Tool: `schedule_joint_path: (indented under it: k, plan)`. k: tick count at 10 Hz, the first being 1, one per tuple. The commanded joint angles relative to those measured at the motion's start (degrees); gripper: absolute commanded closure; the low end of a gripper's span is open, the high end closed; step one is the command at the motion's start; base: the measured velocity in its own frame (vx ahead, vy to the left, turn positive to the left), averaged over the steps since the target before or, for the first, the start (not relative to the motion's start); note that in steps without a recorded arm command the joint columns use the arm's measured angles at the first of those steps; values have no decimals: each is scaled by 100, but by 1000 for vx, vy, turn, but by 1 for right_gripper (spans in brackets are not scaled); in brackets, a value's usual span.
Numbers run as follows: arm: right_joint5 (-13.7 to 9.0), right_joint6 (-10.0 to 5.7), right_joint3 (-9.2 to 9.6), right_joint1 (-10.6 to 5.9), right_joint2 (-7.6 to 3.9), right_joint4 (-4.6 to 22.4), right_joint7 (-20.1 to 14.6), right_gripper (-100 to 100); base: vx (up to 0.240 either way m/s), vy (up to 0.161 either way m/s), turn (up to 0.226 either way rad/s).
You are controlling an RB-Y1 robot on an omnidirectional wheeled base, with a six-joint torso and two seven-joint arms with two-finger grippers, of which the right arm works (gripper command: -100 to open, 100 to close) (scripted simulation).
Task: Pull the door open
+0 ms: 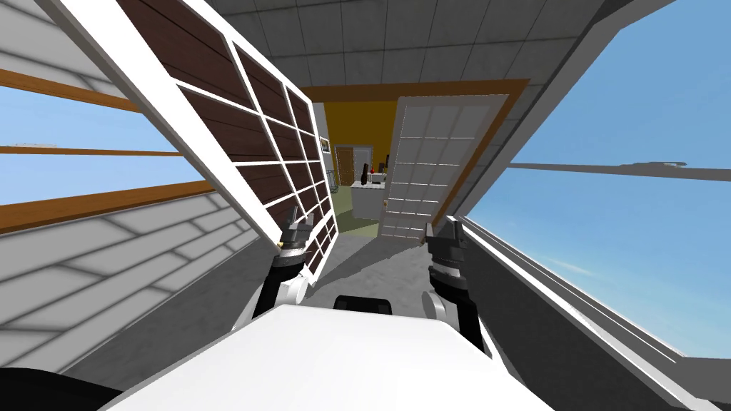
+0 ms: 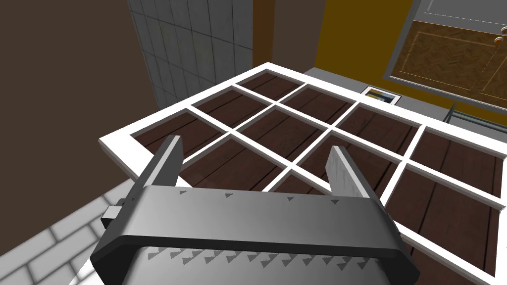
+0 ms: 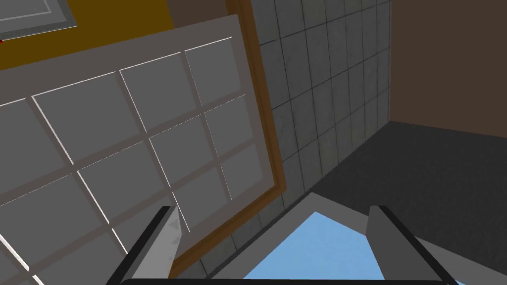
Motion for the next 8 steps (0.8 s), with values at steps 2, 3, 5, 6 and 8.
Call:
schedule_joint_path:
  k: [2, 3, 5, 6, 8]
  plan:
    - [-175, -83, 57, -59, -14, 296, -240, -100, 126, -28, 95]
    - [-246, -113, 61, -86, -28, 410, -330, -100, 80, -20, 115]
    - [-389, -173, 69, -139, -56, 640, -509, -100, 84, -13, 107]
    - [-461, -203, 74, -166, -70, 755, -598, -100, 84, -22, 101]
    - [-617, -268, 83, -224, -96, 1004, -793, -100, 103, -33, 126]
